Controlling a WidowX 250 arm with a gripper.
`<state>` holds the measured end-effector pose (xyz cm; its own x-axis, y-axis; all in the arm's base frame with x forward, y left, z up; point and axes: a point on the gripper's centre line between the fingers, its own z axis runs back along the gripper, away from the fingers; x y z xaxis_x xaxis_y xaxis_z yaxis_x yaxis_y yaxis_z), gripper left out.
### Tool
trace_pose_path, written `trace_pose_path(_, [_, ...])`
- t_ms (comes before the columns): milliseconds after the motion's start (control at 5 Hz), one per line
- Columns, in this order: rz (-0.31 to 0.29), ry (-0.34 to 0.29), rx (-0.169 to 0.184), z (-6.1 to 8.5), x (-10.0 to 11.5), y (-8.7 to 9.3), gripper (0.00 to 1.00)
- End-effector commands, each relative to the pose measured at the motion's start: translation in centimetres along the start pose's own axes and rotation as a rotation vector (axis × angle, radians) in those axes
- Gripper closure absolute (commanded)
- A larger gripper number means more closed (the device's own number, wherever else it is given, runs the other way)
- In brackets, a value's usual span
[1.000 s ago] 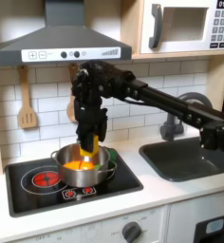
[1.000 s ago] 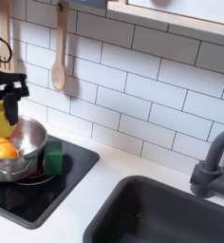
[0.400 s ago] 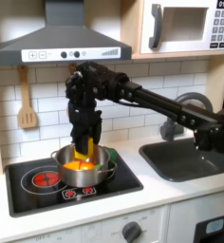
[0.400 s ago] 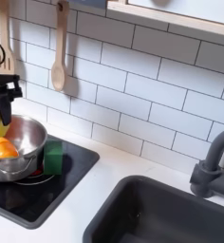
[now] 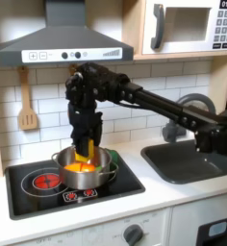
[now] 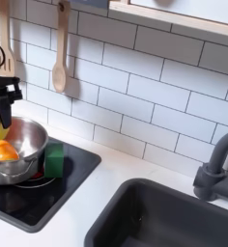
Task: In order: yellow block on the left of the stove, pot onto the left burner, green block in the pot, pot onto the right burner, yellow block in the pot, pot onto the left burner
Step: 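Put the yellow block on the left of the stove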
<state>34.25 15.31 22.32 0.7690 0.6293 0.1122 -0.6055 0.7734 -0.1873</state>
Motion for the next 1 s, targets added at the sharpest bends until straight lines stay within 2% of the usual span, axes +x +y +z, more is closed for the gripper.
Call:
trace_pose_path(0, [0.022, -0.019, -0.016, 1.4, 0.5, 0.5, 1.00])
trace_pose_path(400, [0.052, -0.033, -0.004, 1.5, 1.1, 2.0, 1.00])
trace_pose_path(600, [0.069, -0.020, 0.009, 0.9, 1.7, 3.0, 1.00])
trace_pose_path(800, [0.074, -0.017, 0.012, 0.7, 2.0, 3.2, 1.00])
